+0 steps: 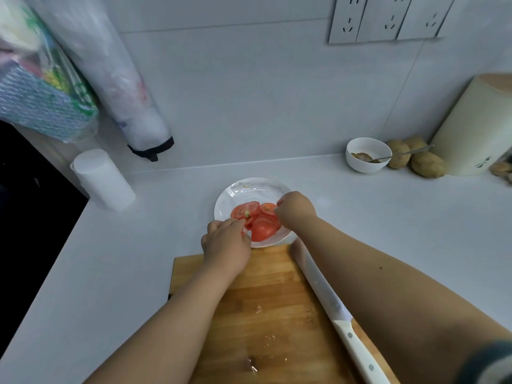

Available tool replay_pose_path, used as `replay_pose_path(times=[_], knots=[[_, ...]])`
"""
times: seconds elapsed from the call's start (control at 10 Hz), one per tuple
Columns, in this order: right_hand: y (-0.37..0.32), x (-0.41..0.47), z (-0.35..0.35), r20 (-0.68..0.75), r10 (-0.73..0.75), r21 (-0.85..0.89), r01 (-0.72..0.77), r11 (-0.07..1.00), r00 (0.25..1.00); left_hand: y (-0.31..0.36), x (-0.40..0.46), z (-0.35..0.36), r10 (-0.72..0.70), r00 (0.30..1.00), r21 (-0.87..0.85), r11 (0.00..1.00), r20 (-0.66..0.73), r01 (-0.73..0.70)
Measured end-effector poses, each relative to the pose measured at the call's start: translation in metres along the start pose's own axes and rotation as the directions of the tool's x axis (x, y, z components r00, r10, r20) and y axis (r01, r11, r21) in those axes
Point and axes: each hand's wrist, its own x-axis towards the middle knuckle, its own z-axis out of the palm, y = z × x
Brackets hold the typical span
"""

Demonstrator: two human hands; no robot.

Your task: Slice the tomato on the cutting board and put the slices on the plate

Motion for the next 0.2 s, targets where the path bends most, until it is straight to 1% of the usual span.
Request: replay_pose_path(times=[0.1, 0.2], knots=[[-0.0025, -0.0051, -0.0029, -0.045, -0.032, -0.016, 0.032, 0.999, 0.998, 0.0014, 0.0019, -0.0014, -0.023, 0.999, -0.008, 1.0, -0.022, 0.023], [-0.0026, -0.0111, -0.0041, -0.052, -0.011, -0.11, 0.005, 0.994, 0.999, 0.0031, 0.0038, -0.0024, -0.045, 0.998, -0.05, 0.998, -0.053, 0.042]])
